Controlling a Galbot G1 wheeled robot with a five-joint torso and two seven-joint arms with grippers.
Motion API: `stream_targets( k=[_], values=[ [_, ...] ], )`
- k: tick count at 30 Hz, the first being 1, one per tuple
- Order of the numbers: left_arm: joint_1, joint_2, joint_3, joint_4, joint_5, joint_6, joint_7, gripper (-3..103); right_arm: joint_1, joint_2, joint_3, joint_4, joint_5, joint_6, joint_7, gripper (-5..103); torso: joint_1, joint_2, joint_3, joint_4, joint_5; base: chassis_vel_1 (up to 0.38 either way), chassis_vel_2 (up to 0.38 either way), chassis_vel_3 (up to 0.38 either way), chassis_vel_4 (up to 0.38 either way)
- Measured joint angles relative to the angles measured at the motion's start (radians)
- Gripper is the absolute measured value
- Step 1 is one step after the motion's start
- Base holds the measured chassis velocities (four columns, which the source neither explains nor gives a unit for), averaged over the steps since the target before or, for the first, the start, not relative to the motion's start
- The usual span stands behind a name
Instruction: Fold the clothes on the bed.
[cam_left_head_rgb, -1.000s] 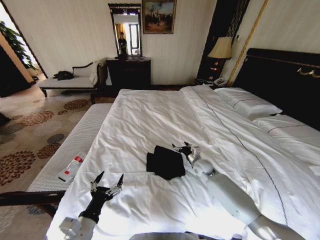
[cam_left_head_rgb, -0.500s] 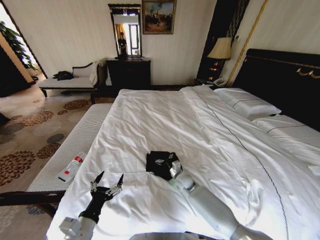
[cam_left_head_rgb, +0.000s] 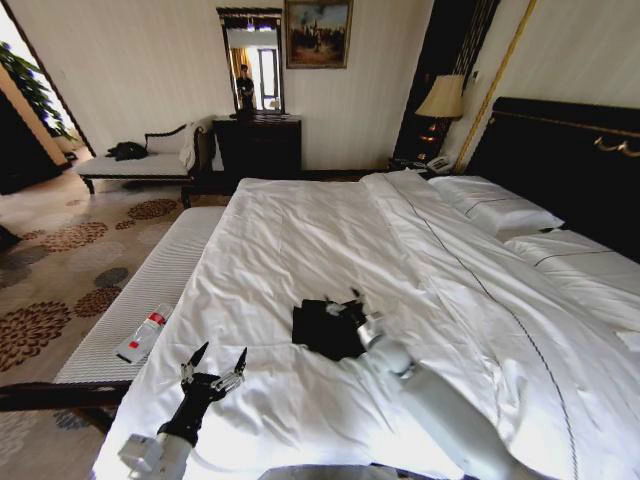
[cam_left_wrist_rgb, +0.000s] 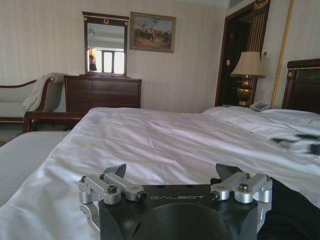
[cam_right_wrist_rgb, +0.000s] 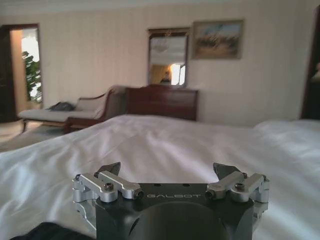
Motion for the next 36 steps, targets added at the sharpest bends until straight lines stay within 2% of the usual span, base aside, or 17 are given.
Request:
stream_targets(
  k=[3,4,6,7,11,12,15,23,36],
  values=[
    [0.0,0.0,0.0,0.0,0.0,0.0,0.0,100,-0.145,-0.009,0.158,0.058,-0.021,0.028,-0.016,100,0.0,0.0,0.0,-0.0003,0.0,0.0,0.0,0.0,0.0],
    [0.0,0.0,0.0,0.0,0.0,0.0,0.0,100,-0.145,-0.009,0.158,0.058,-0.021,0.028,-0.016,100,0.0,0.0,0.0,-0.0003,0.0,0.0,0.0,0.0,0.0],
    [0.0,0.0,0.0,0.0,0.0,0.0,0.0,100,-0.281,-0.004,0.287,0.096,-0.037,0.068,-0.034,100,0.0,0.0,0.0,-0.0005,0.0003,0.0,0.0,0.0,0.0],
    [0.0,0.0,0.0,0.0,0.0,0.0,0.0,100,-0.281,-0.004,0.287,0.096,-0.037,0.068,-0.034,100,0.0,0.0,0.0,-0.0005,0.0003,0.0,0.0,0.0,0.0],
    [0.0,0.0,0.0,0.0,0.0,0.0,0.0,100,-0.48,0.028,0.449,0.157,-0.091,0.154,-0.081,100,0.0,0.0,0.0,-0.0003,-0.0001,0.0,0.0,0.0,0.0],
    [0.0,0.0,0.0,0.0,0.0,0.0,0.0,100,-0.48,0.028,0.449,0.157,-0.091,0.154,-0.081,100,0.0,0.0,0.0,-0.0003,-0.0001,0.0,0.0,0.0,0.0],
    [0.0,0.0,0.0,0.0,0.0,0.0,0.0,100,-0.612,0.068,0.52,0.195,-0.121,0.206,-0.109,100,0.0,0.0,0.0,-0.0005,-0.0002,0.0,0.0,0.0,0.0],
    [0.0,0.0,0.0,0.0,0.0,0.0,0.0,100,-0.708,0.129,0.567,0.226,-0.189,0.263,-0.128,100,0.0,0.0,0.0,-0.0002,-0.0001,0.0,0.0,0.0,0.0],
    [0.0,0.0,0.0,0.0,0.0,0.0,0.0,100,-0.717,0.144,0.58,0.237,-0.204,0.27,-0.13,100,0.0,0.0,0.0,-0.0001,-0.0002,0.0,0.0,0.0,0.0]
  ],
)
